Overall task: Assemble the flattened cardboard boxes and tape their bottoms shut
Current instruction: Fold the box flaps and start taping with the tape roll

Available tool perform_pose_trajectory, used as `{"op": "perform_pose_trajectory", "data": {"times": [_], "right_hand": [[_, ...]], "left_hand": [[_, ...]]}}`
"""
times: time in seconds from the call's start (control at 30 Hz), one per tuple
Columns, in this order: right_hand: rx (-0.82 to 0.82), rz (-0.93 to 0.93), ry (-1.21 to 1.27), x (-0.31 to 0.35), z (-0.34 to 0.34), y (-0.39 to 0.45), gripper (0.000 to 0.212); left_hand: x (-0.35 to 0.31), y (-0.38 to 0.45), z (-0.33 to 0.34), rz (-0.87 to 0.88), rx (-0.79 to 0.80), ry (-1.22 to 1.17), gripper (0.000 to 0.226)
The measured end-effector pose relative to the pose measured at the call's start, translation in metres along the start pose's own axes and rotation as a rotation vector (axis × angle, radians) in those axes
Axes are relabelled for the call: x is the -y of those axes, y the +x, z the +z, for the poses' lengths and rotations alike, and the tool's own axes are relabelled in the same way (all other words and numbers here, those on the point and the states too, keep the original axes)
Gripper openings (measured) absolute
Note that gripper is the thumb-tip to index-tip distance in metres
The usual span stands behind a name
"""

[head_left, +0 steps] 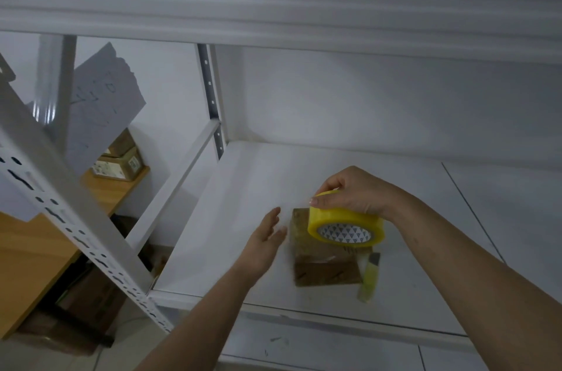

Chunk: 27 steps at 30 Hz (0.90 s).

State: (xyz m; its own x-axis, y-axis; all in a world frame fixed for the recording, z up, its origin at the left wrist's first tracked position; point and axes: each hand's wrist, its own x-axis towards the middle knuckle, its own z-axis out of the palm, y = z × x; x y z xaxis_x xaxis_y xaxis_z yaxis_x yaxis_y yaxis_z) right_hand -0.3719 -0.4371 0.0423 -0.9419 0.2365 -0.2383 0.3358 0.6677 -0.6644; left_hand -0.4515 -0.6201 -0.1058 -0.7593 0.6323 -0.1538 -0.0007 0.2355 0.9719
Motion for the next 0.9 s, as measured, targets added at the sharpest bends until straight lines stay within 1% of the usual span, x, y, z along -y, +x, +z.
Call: {"op": "perform_pose_trajectory", "data": {"times": [0.03, 0.1, 0.13, 0.17, 0.2, 0.23, 0.3, 0.37, 0.43, 0.5, 0.57, 0.63, 0.67, 0.73, 0.77, 0.8, 0.83, 0.9], "right_hand": [[0.005, 0.004, 0.003, -0.001, -0.001, 0.001, 0.036], [0.004, 0.005, 0.004, -0.002, -0.001, 0.003, 0.04], [0.006, 0.005, -0.005, -0.001, -0.001, 0.004, 0.042], [0.011, 0.005, -0.022, 0.0, -0.001, 0.006, 0.045], [0.016, 0.006, -0.037, 0.002, -0.002, 0.007, 0.048], [0.02, 0.008, -0.047, 0.002, -0.003, 0.007, 0.052], [0.026, 0.017, -0.048, 0.001, -0.005, 0.008, 0.063], [0.036, 0.005, -0.031, -0.002, -0.008, 0.006, 0.071], [0.055, -0.033, 0.007, -0.005, -0.01, 0.004, 0.067], [0.081, -0.057, 0.054, -0.007, -0.011, 0.003, 0.065], [0.098, -0.076, 0.131, -0.008, -0.008, 0.002, 0.075], [0.116, -0.08, 0.214, -0.006, 0.002, 0.003, 0.081], [0.131, -0.073, 0.247, -0.003, 0.01, 0.004, 0.078], [0.138, -0.06, 0.295, 0.006, 0.029, 0.009, 0.055], [0.12, -0.059, 0.307, 0.011, 0.036, 0.012, 0.044], [0.082, -0.059, 0.292, 0.015, 0.04, 0.015, 0.039], [0.03, -0.057, 0.233, 0.017, 0.04, 0.018, 0.041], [-0.06, -0.039, 0.029, 0.016, 0.03, 0.018, 0.051]], "left_hand": [[-0.005, -0.002, -0.006, 0.063, 0.019, 0.096, 0.07], [-0.017, -0.007, -0.007, 0.204, 0.088, 0.35, 0.11], [-0.023, -0.006, -0.002, 0.281, 0.111, 0.461, 0.125], [-0.029, -0.004, 0.005, 0.362, 0.125, 0.552, 0.133], [-0.031, 0.001, 0.014, 0.428, 0.125, 0.626, 0.137], [-0.031, 0.007, 0.022, 0.461, 0.112, 0.682, 0.137], [-0.027, 0.018, 0.032, 0.456, 0.067, 0.765, 0.136], [-0.021, 0.023, 0.035, 0.445, 0.023, 0.797, 0.128], [-0.02, 0.022, 0.03, 0.43, 0.053, 0.747, 0.124], [-0.019, 0.025, 0.015, 0.414, 0.115, 0.689, 0.125], [-0.012, 0.031, -0.009, 0.436, 0.154, 0.656, 0.122], [-0.006, 0.031, -0.032, 0.447, 0.209, 0.693, 0.112], [-0.005, 0.026, -0.041, 0.449, 0.241, 0.719, 0.109], [-0.003, 0.016, -0.051, 0.423, 0.279, 0.723, 0.105], [-0.001, 0.013, -0.054, 0.399, 0.277, 0.72, 0.105], [0.0, 0.013, -0.055, 0.383, 0.272, 0.724, 0.108], [-0.001, 0.012, -0.055, 0.372, 0.273, 0.739, 0.113], [-0.006, 0.01, -0.055, 0.339, 0.282, 0.79, 0.118]]}}
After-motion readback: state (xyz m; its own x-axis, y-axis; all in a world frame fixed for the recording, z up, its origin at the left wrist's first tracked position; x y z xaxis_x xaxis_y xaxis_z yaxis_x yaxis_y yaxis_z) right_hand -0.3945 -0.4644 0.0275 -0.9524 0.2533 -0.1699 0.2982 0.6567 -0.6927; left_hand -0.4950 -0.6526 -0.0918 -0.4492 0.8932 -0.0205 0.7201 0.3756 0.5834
